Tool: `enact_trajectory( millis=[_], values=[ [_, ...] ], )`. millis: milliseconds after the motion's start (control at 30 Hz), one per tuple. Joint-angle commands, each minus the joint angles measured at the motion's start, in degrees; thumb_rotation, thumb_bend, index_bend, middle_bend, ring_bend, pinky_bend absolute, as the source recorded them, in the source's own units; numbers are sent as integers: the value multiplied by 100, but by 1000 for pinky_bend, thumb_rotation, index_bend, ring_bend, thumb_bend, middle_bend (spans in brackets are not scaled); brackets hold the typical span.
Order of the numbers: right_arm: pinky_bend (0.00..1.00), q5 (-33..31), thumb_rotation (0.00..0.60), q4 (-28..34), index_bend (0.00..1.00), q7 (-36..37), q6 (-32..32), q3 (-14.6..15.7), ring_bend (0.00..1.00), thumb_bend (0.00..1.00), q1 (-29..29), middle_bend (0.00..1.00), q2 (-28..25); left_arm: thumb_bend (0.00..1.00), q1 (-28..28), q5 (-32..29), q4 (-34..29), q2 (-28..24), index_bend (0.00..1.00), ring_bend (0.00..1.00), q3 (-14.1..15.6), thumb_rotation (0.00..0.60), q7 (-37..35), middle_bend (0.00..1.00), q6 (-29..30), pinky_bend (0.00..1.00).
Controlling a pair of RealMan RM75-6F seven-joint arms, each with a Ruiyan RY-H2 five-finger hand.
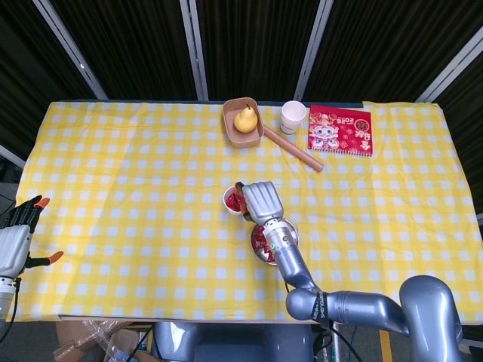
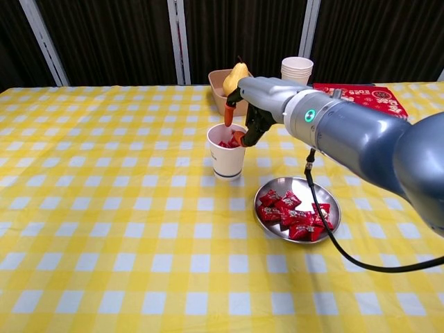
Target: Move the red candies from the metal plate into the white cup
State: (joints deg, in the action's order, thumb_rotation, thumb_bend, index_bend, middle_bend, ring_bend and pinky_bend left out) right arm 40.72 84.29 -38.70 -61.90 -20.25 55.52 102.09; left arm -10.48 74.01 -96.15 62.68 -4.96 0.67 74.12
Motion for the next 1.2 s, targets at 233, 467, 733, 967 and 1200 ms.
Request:
enact_trajectory(
  millis=[233,467,733,967,1200],
  values=[
    [1000,257,600,541,350,29,-324,205,967,511,-204,944,-225,8,9,32,14,-4,51,0,10,600,-29,0,18,0],
    [1000,396,600,1399,350,-83,-697,677,967,477,-636,944,-687,8,27,64,18,4,51,0,29,600,-18,0,54,0],
    [1000,479,600,1801,350,-151,-908,1288,967,428,-1076,944,-968,8,34,83,2,16,51,0,22,600,29,0,104,0],
    [1000,416,600,1760,350,-113,-893,1547,967,408,-1306,944,-961,8,49,111,19,38,52,0,23,600,50,0,157,0],
    [1000,378,600,1640,337,-138,-832,1588,967,381,-1389,944,-925,9,54,87,20,52,53,0,14,600,64,0,166,0]
  ],
)
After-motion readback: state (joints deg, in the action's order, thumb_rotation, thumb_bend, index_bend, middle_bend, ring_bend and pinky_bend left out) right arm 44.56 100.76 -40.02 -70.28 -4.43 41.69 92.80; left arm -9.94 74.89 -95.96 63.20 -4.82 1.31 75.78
